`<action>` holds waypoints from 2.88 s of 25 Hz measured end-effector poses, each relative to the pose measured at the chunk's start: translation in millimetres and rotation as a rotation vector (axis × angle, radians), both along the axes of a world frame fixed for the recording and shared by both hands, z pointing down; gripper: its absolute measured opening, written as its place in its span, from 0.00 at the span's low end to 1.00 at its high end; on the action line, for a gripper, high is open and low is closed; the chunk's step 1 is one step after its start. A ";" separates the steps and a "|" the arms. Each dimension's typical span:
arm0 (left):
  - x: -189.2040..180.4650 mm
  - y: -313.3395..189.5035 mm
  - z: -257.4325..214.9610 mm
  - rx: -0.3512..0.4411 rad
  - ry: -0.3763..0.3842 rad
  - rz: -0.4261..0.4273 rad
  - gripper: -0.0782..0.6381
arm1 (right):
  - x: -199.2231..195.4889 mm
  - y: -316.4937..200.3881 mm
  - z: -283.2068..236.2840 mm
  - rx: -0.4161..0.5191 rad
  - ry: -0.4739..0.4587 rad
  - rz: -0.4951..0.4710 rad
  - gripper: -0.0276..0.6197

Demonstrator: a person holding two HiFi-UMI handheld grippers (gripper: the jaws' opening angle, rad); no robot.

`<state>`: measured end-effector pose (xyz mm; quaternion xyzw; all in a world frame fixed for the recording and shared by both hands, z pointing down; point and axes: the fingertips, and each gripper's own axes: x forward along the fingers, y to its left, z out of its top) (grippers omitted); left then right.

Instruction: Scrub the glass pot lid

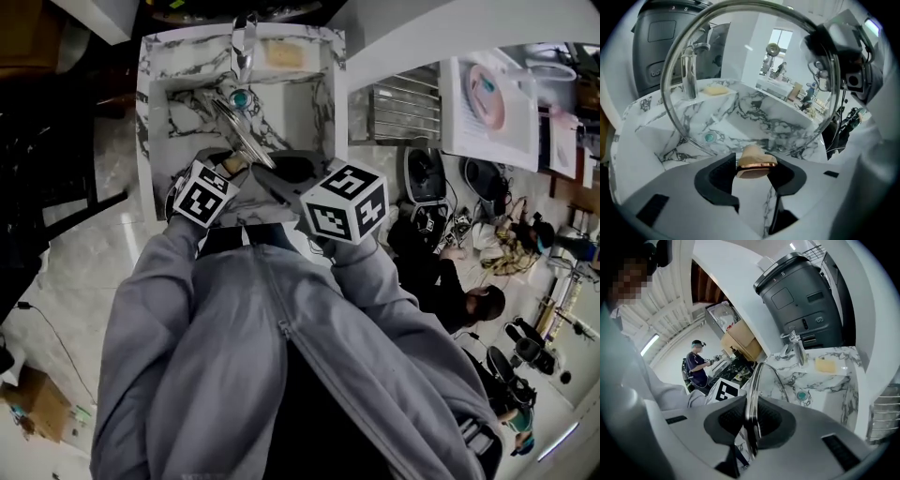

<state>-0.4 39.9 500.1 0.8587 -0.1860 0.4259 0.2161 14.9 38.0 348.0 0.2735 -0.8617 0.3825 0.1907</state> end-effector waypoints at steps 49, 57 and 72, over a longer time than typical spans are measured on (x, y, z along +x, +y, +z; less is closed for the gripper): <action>-7.7 -65.4 86.3 -0.136 -0.304 -0.091 0.37 | 80.8 -226.7 156.6 0.345 0.786 -0.001 0.36; -9.2 -66.5 94.0 -0.144 -0.300 -0.081 0.37 | 79.5 -226.5 156.7 0.276 0.695 -0.008 0.12; -24.1 -68.3 77.7 -0.081 -0.242 -0.195 0.45 | 30.7 -135.9 107.2 0.352 0.580 -0.097 0.11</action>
